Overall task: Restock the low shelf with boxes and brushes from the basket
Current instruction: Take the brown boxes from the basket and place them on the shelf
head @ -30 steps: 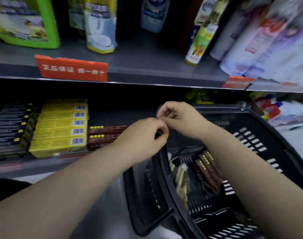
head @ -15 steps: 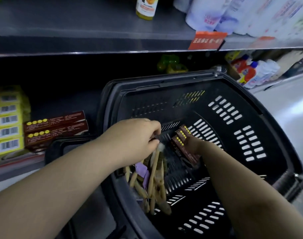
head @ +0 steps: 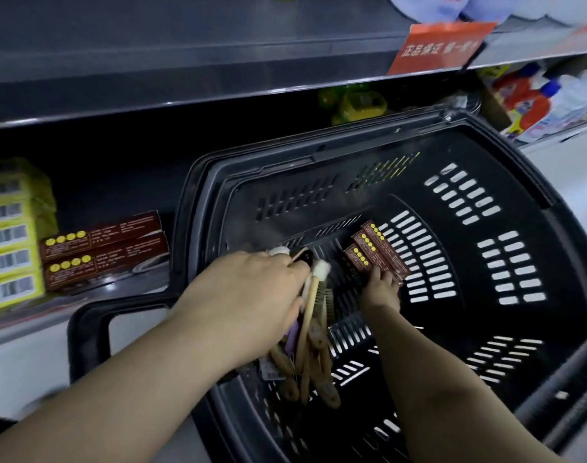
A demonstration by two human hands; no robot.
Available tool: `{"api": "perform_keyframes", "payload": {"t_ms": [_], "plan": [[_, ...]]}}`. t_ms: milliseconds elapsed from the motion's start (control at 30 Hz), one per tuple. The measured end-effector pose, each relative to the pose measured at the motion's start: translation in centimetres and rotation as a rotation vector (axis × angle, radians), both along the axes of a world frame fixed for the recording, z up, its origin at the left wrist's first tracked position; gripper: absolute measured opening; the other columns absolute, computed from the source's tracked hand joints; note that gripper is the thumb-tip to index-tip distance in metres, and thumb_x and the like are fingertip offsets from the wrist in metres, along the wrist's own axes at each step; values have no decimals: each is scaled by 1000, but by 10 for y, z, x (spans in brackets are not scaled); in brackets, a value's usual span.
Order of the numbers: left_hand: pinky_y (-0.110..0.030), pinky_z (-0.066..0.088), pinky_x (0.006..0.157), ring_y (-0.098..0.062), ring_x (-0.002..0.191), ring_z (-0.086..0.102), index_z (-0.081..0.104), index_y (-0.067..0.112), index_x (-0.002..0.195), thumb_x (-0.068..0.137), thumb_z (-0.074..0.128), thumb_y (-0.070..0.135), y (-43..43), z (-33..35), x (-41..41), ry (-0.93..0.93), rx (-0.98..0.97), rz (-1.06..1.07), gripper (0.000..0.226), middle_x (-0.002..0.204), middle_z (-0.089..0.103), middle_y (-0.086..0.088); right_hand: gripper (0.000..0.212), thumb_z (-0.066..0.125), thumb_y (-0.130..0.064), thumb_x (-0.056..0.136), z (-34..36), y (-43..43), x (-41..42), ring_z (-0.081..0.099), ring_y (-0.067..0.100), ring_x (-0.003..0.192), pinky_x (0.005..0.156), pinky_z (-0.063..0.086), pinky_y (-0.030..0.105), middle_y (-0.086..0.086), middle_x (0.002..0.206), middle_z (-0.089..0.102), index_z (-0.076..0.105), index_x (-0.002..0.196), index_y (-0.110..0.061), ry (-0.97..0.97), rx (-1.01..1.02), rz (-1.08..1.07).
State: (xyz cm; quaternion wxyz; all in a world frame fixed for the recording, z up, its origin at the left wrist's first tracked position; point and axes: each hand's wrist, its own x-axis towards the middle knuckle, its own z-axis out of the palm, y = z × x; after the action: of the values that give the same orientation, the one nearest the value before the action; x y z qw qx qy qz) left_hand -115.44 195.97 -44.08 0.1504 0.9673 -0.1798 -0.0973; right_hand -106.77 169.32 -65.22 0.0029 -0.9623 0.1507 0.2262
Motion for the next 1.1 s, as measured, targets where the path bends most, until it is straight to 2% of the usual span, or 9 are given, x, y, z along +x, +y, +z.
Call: {"api": "perform_keyframes", "payload": {"t_ms": [233,367,433,500,600,733,867,1033,1100], "plan": [[-31,42,81,-15,96,57,47,28,109,97,34,39,1,-3,-7,-57,31,45,21,102,57,10,47,37,-14,97,3,8,0,36,34,130,104,37,43,16,144,31,27,142,-6,253,-140,6],[-30,43,84,-13,98,58,49,30,111,96,35,40,3,5,-11,-12,44,50,23,108,59,12,20,59,-16,88,67,14,13,61,28,89,73,54,36,12,102,62,58,105,-8,522,228,14],[-31,44,85,-13,101,58,49,30,117,95,39,41,1,6,-14,20,32,91,26,112,59,13,15,63,-17,86,107,16,16,60,25,84,74,54,37,7,91,62,58,98,-9,525,521,-120],[-33,45,91,-12,109,55,41,27,132,94,44,41,-10,8,-20,124,-146,190,40,122,56,11,25,63,-12,87,144,23,10,61,25,87,80,54,40,8,95,65,58,110,-4,466,793,-165],[-36,37,106,-14,127,44,21,18,147,92,49,43,-31,6,-22,334,-556,434,67,141,42,5,30,59,-10,89,188,35,-16,67,18,82,65,57,29,5,96,70,55,119,-6,475,1148,-194],[-45,47,97,-28,111,59,51,11,128,89,55,46,-46,-3,-15,657,-967,808,52,120,62,-11,38,63,-19,80,216,48,-45,68,16,90,75,58,30,3,100,70,57,117,-15,560,1351,-84],[-47,54,87,-32,88,69,63,6,110,89,62,35,-47,-11,-7,735,-1200,982,36,97,71,-16,16,53,-29,94,201,47,-25,67,14,80,72,54,29,0,91,69,62,100,-18,401,1168,-42],[-43,54,87,-25,88,69,62,20,112,88,60,42,-40,-19,-4,685,-1131,948,32,100,71,-5,22,47,-22,94,129,14,41,52,21,85,70,35,25,2,76,54,53,73,-17,156,354,229],[-42,54,86,-22,89,69,57,22,118,89,58,43,-41,-19,-7,672,-1103,904,35,103,70,-3,23,49,-30,93,96,0,53,57,27,99,76,40,27,11,97,62,59,97,-9,170,177,229]]}}
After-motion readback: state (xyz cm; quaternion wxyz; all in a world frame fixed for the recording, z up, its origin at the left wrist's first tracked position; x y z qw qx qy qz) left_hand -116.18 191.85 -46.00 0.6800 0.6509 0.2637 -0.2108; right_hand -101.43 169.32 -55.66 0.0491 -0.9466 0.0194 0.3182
